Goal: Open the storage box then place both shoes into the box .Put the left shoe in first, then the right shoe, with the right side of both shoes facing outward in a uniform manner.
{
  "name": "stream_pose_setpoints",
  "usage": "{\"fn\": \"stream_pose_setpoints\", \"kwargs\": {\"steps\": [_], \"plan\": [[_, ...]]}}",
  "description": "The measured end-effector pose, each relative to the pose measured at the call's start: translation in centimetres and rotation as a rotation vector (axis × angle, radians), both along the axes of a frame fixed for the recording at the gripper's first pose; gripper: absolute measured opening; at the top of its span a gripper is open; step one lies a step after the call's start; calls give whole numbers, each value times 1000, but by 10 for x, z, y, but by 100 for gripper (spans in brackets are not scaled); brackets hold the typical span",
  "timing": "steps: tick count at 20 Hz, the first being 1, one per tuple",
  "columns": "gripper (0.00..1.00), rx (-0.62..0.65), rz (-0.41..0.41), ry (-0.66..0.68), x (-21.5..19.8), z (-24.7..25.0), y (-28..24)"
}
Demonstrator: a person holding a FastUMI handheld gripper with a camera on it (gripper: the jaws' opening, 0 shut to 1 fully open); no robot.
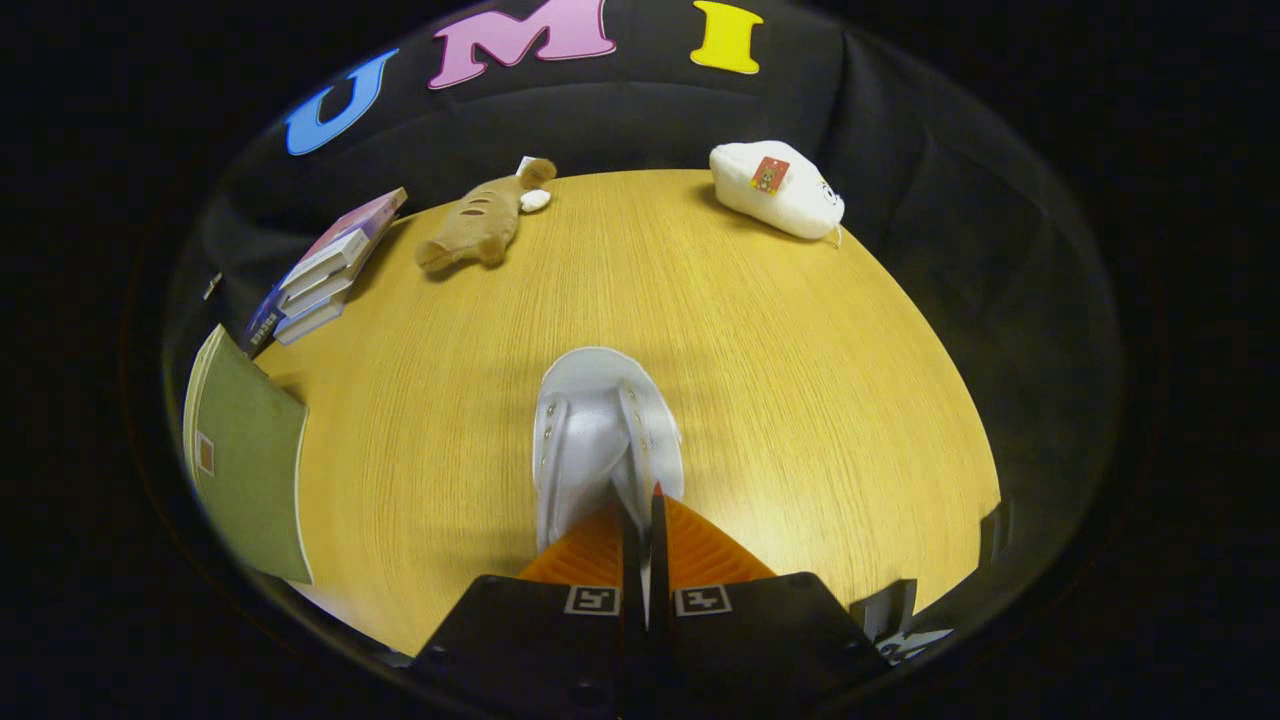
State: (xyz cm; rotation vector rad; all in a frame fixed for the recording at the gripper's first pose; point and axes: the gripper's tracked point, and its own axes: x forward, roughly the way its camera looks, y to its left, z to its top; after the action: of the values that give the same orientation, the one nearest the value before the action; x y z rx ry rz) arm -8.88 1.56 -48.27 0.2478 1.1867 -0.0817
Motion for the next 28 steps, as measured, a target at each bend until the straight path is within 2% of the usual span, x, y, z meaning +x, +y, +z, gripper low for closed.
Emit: {"fn": "stream_pose_setpoints", "kwargs": {"steps": [2,4,6,7,8,12,14,18,20,24,28], "plan": [[6,-16,20,-9,4,-8,0],[13,-36,18,-5,9,-14,-5],[13,-38,-7,11,12,-19,-11],[13,-13,-55,25,12,-19,-14],[6,49,-111,42,12,-16,-9],[5,257,-254,32,19,2,8],[5,279,-289,8,24,18,11],[5,342,-250,-41,38,79,41],[5,376,-203,-72,48,116,68],[5,482,-83,-137,70,193,148],[5,596,19,-142,79,257,233]]}}
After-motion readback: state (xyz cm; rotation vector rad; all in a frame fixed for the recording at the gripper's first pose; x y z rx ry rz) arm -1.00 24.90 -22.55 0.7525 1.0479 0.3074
